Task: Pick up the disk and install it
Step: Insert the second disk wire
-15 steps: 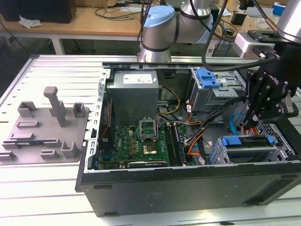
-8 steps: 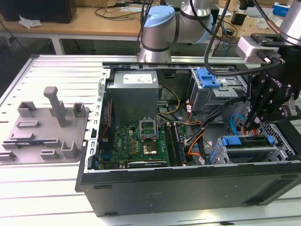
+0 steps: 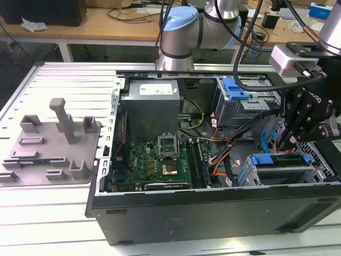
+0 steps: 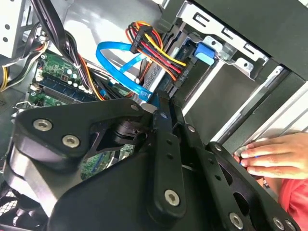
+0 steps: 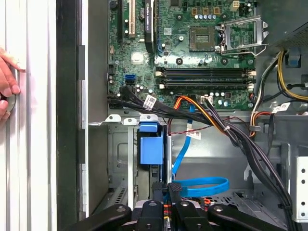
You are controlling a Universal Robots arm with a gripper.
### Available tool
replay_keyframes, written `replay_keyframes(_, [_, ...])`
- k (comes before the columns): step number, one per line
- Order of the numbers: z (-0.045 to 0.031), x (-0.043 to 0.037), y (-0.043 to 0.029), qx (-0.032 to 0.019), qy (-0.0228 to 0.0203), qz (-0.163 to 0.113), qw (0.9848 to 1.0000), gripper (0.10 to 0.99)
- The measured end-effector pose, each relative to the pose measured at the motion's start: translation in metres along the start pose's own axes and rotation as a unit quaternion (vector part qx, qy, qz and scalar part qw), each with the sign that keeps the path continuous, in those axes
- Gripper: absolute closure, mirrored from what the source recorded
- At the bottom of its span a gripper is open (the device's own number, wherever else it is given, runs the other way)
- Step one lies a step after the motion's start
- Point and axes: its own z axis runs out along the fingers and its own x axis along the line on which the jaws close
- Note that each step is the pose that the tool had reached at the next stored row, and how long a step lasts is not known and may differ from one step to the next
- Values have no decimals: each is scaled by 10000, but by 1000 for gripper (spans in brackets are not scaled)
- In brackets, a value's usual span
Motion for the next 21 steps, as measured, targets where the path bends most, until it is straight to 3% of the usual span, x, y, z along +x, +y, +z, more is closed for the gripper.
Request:
replay_keyframes(3, [0,1,0,0,-15,0,10000,925])
replay_keyframes(21, [24,46,-33,0,-15,0,10000,925])
